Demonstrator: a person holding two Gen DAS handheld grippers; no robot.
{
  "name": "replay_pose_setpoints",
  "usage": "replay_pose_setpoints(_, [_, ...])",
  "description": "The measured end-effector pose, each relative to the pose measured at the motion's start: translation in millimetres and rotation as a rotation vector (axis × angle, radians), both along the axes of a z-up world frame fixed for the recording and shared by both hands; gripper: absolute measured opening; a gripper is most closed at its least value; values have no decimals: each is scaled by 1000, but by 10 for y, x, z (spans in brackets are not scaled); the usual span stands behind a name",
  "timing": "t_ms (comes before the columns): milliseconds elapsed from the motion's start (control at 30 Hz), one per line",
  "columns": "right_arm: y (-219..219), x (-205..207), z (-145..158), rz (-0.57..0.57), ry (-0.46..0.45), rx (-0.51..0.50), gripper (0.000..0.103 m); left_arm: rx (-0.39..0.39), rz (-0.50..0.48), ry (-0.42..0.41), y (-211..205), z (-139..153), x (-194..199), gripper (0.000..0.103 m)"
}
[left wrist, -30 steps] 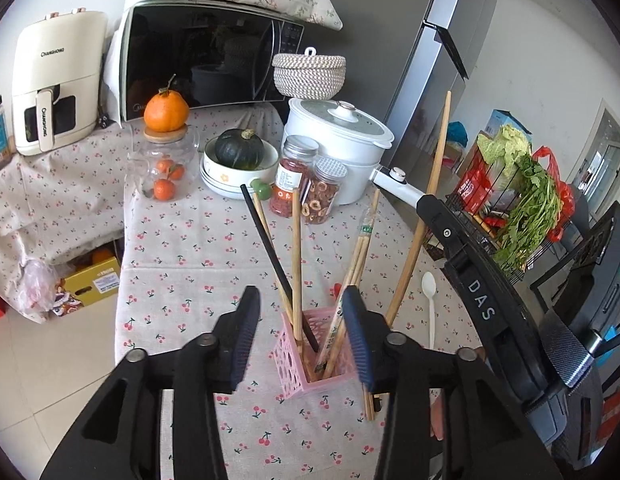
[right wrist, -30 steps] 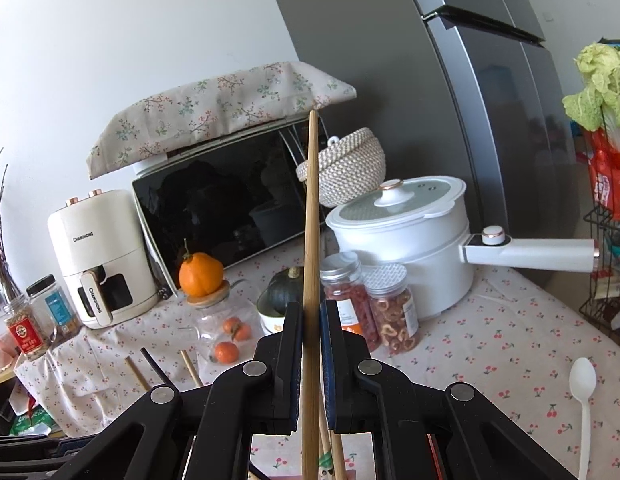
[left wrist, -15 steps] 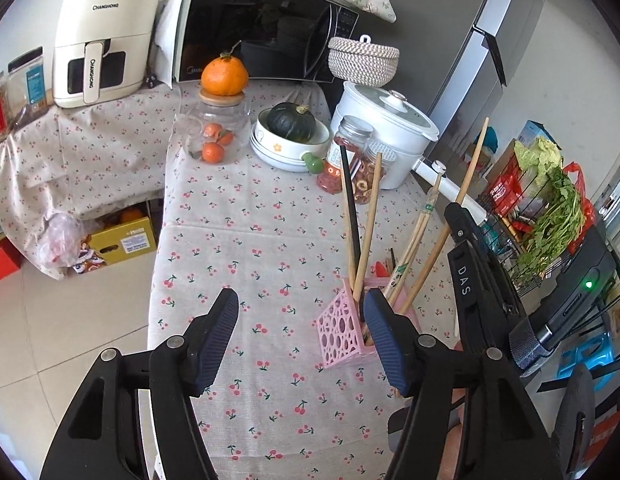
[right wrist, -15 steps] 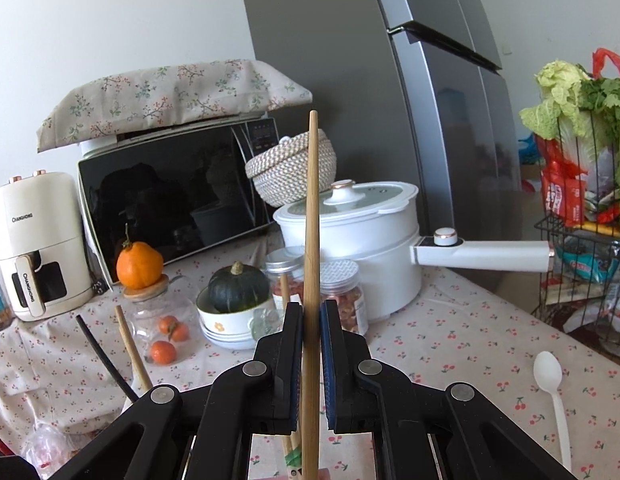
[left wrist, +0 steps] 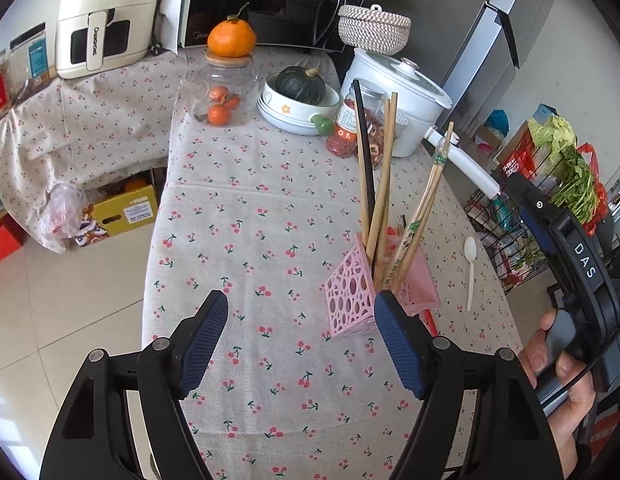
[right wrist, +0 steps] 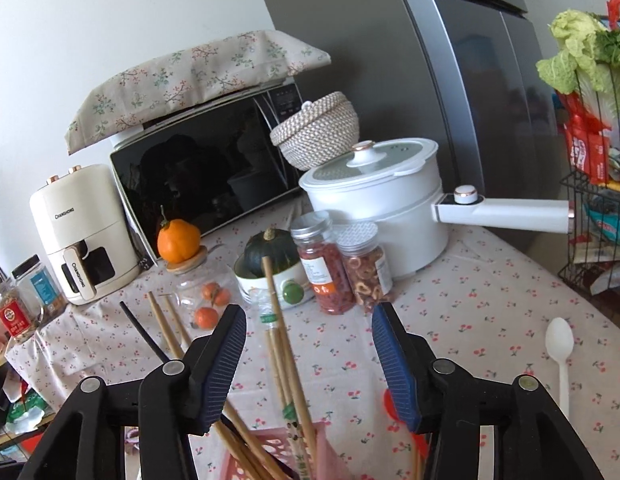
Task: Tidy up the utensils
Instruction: 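Move the left tool to the red spoon and grasp its handle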
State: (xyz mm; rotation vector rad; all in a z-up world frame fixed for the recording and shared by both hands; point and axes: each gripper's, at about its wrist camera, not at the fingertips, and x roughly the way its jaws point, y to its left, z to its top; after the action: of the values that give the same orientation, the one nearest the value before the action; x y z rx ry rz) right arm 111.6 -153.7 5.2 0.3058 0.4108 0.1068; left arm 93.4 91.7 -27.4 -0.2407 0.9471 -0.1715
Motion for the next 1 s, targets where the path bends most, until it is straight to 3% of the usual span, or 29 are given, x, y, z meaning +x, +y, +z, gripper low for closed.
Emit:
replay_pose_setpoints(167, [-392,-44,53,-32,76,11,78,18,-2,17,-173,-71,-84,82])
replay_pose_setpoints(467, [-965,-190,98,-88,153,-76,92,116,-85,-5,-746,-99,-326,88])
replay_pose_setpoints(667, [-1306,-204,-21,-93,246,-136,96,183,-182,-21,-1275,-172,-469,88])
replay_pose_setpoints(800, [-1526,-101,-203,-99,382,-170,96,201,-218,3,-1658,-289,-442,88])
replay_pose_setpoints(900, [-1633,13,-381,-85,487,-226,96,214,-201,-14,-1957,-384,-382,88])
replay_pose_setpoints(1000, [-1765,90,-488,-86,525,-218,96,220,-154,-42,-2232,-488,-255,88])
